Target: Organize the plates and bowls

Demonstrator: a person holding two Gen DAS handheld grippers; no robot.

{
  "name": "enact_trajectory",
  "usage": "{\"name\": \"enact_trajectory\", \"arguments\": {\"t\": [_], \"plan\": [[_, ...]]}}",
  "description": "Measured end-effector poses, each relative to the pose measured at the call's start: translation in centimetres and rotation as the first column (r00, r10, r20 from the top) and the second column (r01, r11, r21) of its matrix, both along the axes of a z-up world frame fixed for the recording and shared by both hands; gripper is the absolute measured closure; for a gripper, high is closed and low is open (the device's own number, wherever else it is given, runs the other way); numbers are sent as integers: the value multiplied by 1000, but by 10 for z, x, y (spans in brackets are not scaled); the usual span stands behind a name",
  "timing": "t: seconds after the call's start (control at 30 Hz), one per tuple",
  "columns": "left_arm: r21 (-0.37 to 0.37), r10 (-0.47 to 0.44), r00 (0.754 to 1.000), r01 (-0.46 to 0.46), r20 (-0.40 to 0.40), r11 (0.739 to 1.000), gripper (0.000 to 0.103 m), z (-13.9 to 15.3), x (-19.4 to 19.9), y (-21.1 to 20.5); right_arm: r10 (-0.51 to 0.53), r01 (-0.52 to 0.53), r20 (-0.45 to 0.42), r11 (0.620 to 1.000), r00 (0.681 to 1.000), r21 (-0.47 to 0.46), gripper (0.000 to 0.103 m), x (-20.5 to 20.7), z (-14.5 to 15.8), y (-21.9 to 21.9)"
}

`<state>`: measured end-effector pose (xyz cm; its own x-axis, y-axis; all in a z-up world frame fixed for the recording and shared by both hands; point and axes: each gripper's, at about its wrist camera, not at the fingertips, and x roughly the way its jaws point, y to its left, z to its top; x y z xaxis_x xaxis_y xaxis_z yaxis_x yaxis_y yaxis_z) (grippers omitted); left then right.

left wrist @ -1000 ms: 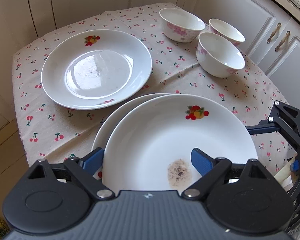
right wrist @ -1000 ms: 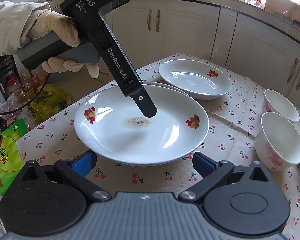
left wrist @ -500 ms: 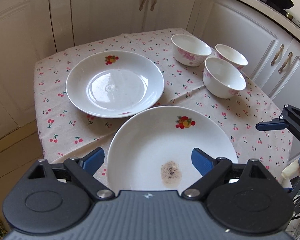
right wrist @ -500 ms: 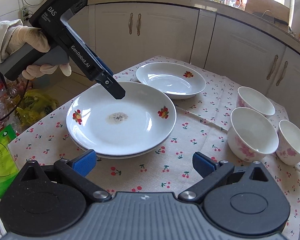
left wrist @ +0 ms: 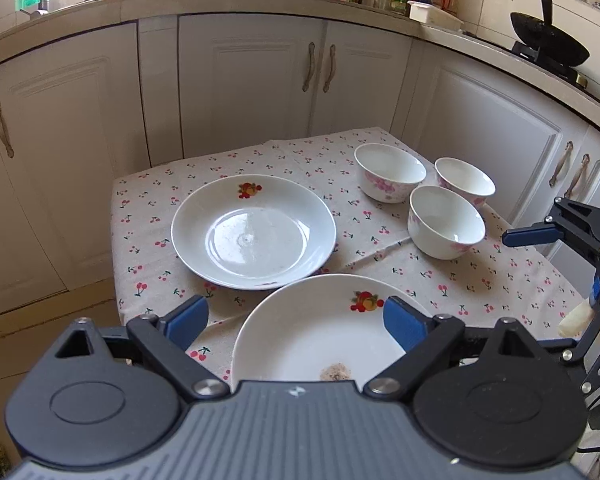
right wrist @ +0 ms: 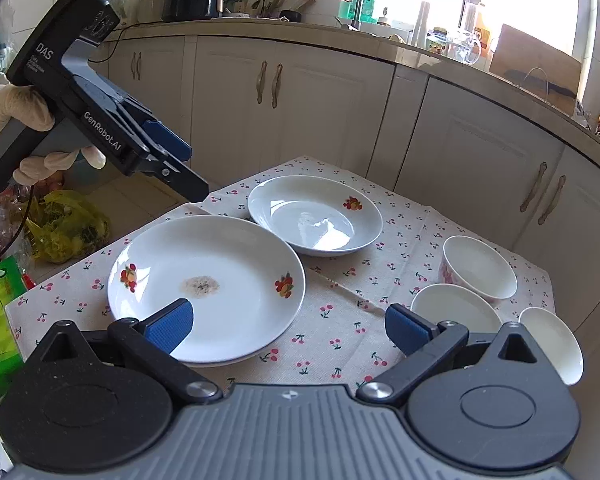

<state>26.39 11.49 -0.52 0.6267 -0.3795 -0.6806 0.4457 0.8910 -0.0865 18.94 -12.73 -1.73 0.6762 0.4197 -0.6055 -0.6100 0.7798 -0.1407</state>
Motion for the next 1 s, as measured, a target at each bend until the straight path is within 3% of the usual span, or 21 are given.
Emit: {"name": "enact_trajectory", "arguments": {"t": [0.33, 1.0], "plan": [[33, 67, 998, -67, -12, 997, 9, -7, 39, 5, 56, -55, 13, 997, 998, -49, 0, 52, 5, -1], [20, 74, 988, -72, -136, 997, 9, -54, 165, 6, 181, -208, -166, 965, 969, -159, 0, 181, -36, 25]]}}
